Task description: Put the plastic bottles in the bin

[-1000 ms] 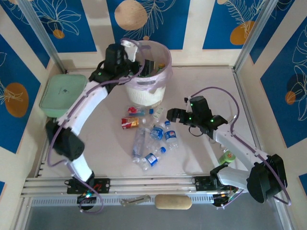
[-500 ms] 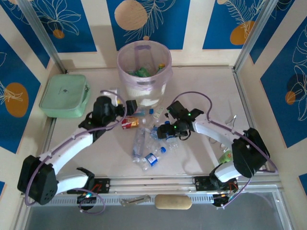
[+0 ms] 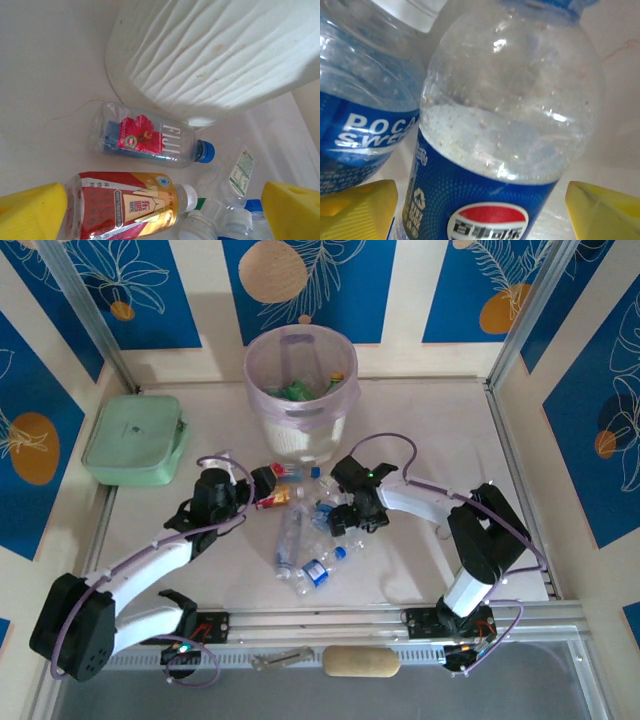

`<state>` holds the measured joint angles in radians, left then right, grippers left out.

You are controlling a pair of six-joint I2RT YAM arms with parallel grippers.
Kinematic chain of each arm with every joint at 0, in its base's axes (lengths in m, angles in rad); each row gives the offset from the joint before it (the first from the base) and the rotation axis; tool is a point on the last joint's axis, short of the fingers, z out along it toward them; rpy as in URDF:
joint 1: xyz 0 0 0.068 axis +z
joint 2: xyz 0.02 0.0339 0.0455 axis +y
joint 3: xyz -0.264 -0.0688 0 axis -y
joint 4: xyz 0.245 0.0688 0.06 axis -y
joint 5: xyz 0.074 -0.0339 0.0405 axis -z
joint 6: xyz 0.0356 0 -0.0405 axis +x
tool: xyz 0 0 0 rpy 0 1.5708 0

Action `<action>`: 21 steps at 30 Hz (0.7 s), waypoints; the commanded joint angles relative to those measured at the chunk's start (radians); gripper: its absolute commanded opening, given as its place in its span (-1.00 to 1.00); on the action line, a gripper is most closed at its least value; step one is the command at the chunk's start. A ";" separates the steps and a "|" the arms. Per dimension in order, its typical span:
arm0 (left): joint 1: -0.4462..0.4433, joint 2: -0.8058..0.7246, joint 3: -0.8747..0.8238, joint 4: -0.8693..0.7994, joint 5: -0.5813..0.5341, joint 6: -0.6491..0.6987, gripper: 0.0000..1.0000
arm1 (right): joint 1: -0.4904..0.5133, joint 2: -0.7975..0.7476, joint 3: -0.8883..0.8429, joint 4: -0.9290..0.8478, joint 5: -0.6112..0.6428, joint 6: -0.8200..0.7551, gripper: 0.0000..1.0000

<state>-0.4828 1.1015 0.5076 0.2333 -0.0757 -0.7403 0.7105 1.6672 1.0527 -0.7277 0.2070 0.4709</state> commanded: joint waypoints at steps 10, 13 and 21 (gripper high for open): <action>-0.005 0.014 -0.001 0.043 0.015 -0.014 0.99 | 0.006 0.088 0.031 0.046 0.022 0.050 0.65; -0.005 0.014 -0.001 0.041 0.013 -0.015 0.99 | 0.006 0.092 0.024 0.055 0.022 0.057 0.59; -0.005 0.021 0.008 0.041 0.013 -0.014 0.99 | 0.004 0.093 0.013 0.069 0.020 0.067 0.42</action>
<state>-0.4828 1.1103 0.5076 0.2543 -0.0719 -0.7517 0.7105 1.7538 1.0695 -0.6621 0.2226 0.5228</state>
